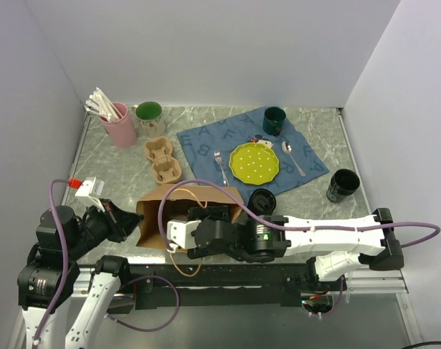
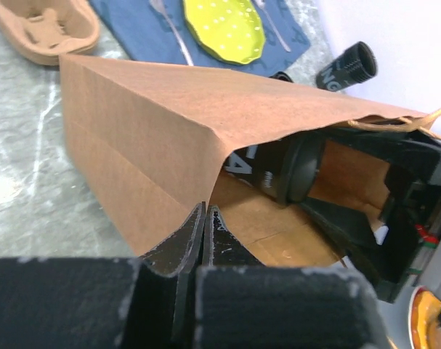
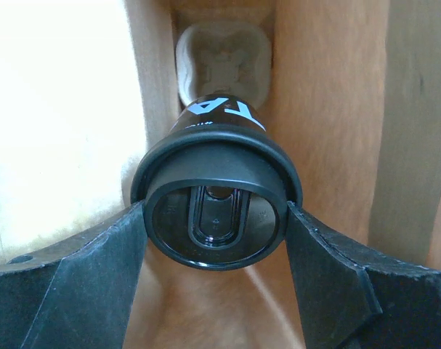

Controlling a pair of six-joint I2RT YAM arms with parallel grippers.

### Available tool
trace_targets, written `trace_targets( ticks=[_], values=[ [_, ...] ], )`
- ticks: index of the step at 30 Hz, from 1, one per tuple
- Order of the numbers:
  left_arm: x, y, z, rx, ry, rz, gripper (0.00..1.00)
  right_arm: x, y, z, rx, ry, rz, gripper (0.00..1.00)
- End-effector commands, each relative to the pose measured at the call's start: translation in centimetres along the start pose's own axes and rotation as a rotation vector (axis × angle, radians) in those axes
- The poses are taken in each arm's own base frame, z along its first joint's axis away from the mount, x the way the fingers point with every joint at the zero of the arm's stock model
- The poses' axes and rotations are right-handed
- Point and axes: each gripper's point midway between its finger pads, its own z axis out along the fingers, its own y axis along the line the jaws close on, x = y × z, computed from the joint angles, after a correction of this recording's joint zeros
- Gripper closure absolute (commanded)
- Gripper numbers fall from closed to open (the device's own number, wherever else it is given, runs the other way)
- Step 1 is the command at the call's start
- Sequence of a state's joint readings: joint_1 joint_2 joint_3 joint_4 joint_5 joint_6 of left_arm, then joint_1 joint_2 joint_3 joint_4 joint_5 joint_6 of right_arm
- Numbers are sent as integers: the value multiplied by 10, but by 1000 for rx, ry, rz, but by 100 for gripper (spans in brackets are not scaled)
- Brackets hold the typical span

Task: Pack the takeout coffee

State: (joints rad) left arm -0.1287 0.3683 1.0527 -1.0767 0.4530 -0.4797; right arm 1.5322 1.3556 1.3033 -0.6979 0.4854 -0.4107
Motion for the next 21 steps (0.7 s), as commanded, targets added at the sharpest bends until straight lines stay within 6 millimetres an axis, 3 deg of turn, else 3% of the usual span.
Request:
trace_targets(
  ticks=[1,7,11,21],
  values=[
    [-1,-16,1,101,-17,-10,99,-14,-18,8,60,-19,-133,55],
    [13,-12,-3,104,2,30,99,-16,-15,21,40,0,-214,55],
    [18,-9,-6,90,12,35,99,-15,-19,22,24,19,-156,56],
    [4,-23,-24,93,-36,48,99,32,-11,30,16,125,-180,57]
  ],
)
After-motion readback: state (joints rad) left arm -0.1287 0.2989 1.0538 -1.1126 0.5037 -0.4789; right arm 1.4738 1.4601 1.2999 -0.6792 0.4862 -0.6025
